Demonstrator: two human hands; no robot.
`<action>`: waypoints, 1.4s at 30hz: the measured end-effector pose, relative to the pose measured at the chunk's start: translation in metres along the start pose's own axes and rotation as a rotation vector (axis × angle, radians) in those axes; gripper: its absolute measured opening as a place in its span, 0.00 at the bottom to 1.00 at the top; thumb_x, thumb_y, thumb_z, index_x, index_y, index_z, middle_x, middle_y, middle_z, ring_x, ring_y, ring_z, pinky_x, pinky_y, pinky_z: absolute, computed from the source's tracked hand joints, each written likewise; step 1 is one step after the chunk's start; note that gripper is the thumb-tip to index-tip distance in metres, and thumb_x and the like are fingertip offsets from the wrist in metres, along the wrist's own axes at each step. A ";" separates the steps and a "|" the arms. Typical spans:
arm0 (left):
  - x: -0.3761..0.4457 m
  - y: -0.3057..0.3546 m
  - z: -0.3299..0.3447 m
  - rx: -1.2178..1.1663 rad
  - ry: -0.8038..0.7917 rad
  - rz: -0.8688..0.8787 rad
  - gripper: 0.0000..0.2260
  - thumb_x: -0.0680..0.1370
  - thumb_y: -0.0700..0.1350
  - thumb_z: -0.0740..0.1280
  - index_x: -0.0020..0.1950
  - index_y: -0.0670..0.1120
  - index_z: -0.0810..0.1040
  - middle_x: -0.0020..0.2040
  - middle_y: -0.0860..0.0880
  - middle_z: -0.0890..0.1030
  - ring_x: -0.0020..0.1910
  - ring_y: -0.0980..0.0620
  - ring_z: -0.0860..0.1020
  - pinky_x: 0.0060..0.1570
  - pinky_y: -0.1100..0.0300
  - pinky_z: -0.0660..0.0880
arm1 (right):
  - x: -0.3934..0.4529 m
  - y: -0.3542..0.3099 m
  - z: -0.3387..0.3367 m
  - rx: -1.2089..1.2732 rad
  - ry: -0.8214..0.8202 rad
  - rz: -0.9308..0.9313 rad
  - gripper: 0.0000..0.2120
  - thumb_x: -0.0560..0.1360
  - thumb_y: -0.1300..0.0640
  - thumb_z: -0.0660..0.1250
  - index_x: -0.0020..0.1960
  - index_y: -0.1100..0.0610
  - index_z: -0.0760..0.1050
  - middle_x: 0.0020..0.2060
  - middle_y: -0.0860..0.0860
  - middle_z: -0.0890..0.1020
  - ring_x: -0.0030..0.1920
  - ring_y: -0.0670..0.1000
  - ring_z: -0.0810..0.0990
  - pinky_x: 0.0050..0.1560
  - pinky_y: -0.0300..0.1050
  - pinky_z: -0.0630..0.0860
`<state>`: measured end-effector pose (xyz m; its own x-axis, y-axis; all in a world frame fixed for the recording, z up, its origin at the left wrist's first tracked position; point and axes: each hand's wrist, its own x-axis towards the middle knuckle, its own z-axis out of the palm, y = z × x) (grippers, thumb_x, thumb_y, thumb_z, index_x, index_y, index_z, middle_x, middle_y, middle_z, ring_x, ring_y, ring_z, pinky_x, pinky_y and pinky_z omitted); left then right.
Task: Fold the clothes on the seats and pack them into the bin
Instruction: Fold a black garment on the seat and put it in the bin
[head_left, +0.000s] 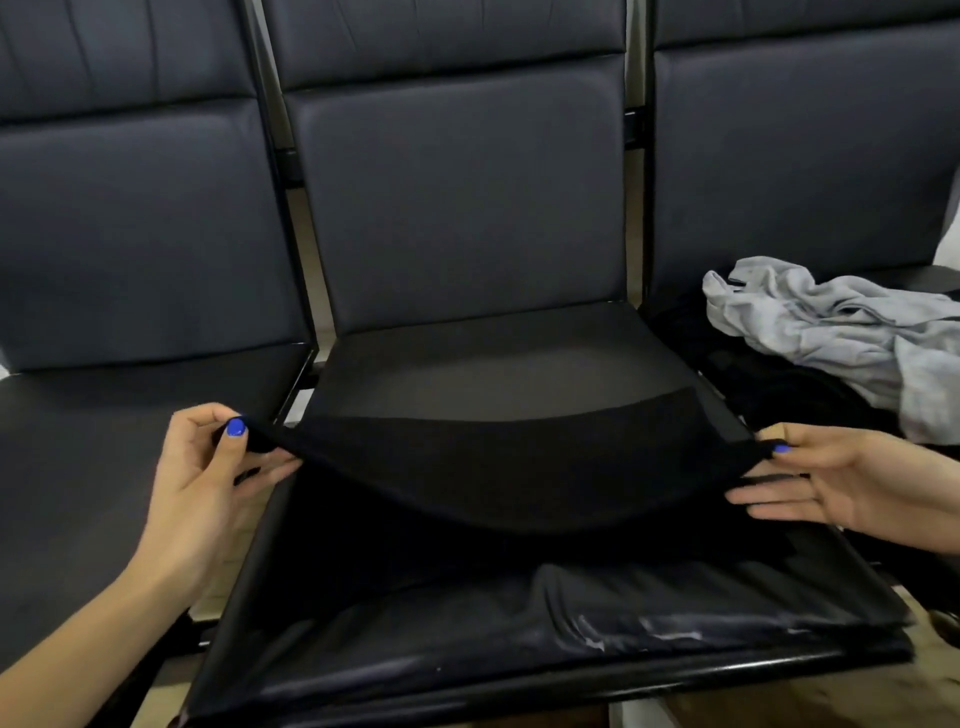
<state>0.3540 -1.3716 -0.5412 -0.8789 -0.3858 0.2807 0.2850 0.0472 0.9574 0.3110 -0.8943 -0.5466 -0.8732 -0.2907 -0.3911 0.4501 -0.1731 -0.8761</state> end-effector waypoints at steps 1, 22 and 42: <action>-0.006 -0.001 -0.003 0.029 -0.014 0.000 0.10 0.82 0.39 0.57 0.45 0.52 0.71 0.44 0.47 0.79 0.40 0.47 0.82 0.44 0.52 0.82 | -0.001 0.002 -0.003 -0.017 0.009 0.008 0.29 0.37 0.61 0.86 0.38 0.57 0.83 0.52 0.68 0.81 0.52 0.67 0.81 0.39 0.52 0.82; -0.036 -0.031 -0.055 0.971 -0.553 0.389 0.08 0.78 0.65 0.50 0.55 0.69 0.64 0.55 0.68 0.70 0.46 0.64 0.77 0.45 0.64 0.72 | -0.006 -0.022 0.016 -1.549 0.110 0.074 0.11 0.77 0.61 0.61 0.43 0.46 0.69 0.26 0.39 0.76 0.32 0.46 0.70 0.40 0.40 0.69; -0.025 -0.035 -0.069 0.853 -0.404 0.352 0.06 0.78 0.48 0.62 0.50 0.60 0.73 0.48 0.59 0.80 0.43 0.65 0.80 0.39 0.63 0.75 | 0.009 -0.018 -0.001 -1.900 0.383 -0.044 0.11 0.78 0.59 0.58 0.43 0.43 0.63 0.41 0.46 0.81 0.48 0.48 0.77 0.67 0.46 0.58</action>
<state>0.3922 -1.4277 -0.5864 -0.9065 0.1107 0.4075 0.3231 0.8032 0.5005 0.2952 -0.8925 -0.5350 -0.9831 -0.0812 -0.1642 -0.0991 0.9897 0.1038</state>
